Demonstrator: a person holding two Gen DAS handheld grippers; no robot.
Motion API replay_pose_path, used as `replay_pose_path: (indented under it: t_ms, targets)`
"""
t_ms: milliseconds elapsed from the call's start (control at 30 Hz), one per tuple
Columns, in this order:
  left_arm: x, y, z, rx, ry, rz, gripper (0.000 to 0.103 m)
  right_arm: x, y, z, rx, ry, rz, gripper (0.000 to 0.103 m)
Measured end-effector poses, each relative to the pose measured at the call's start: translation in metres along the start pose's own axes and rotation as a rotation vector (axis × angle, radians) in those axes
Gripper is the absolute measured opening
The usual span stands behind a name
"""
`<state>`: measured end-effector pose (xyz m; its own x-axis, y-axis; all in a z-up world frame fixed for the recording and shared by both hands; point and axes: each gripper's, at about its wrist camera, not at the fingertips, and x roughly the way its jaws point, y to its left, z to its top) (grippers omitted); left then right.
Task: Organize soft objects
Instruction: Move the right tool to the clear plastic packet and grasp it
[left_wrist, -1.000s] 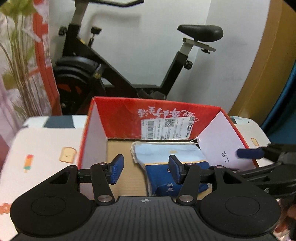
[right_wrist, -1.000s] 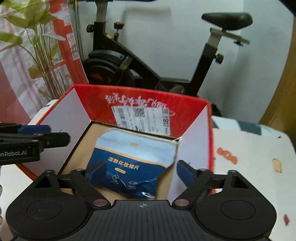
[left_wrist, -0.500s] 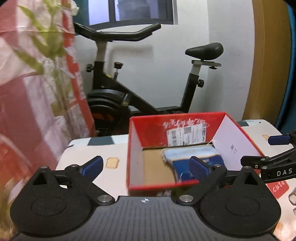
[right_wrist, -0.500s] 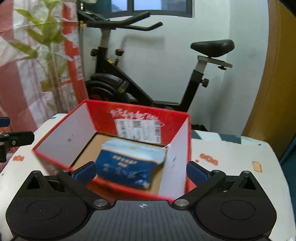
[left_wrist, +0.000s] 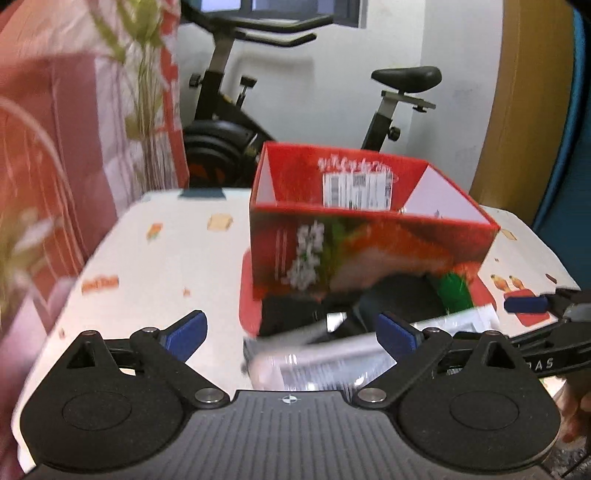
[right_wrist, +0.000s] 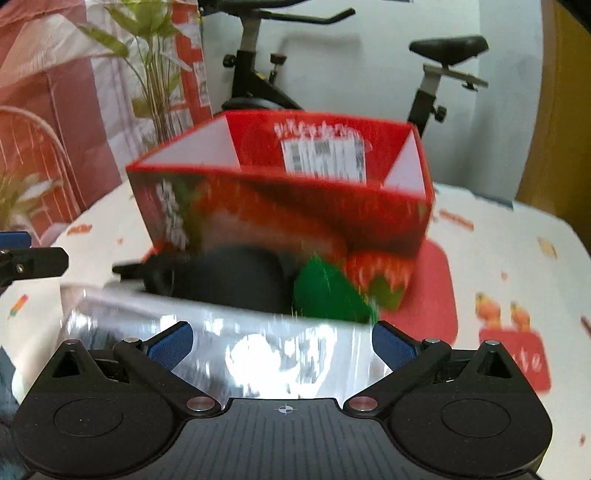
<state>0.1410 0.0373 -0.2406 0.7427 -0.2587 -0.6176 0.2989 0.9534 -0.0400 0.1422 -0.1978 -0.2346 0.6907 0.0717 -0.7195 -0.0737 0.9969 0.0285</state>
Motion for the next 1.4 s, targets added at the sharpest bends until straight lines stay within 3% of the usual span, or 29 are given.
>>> replay_pose_path:
  t_ms: [267,433,533,600,700,967,1400]
  targets:
    - [-0.005,-0.002,-0.031,-0.020,-0.009,0.042,0.095,-0.007,-0.011,-0.050,0.038,-0.036,-0.012,0.103]
    - [-0.006,-0.009,-0.041,-0.001,-0.007,0.054,0.090,-0.005,-0.017,-0.060,0.066,-0.045,-0.004,0.103]
    - [-0.008,-0.010,-0.043,-0.001,-0.004,0.035,0.077,-0.005,-0.012,-0.061,0.038,-0.068,0.004,0.103]
    - [-0.007,-0.009,-0.043,-0.012,0.010,0.033,0.058,-0.006,-0.007,-0.062,0.008,-0.083,0.018,0.103]
    - [-0.003,-0.003,-0.045,-0.047,0.034,0.001,0.045,-0.005,-0.003,-0.061,-0.018,-0.085,0.046,0.103]
    - [0.020,0.001,-0.061,-0.085,0.142,-0.051,0.042,0.005,-0.008,-0.065,0.028,-0.044,0.071,0.103]
    - [0.034,0.008,-0.066,-0.140,0.165,-0.086,0.042,0.009,-0.014,-0.068,0.081,-0.029,0.105,0.103]
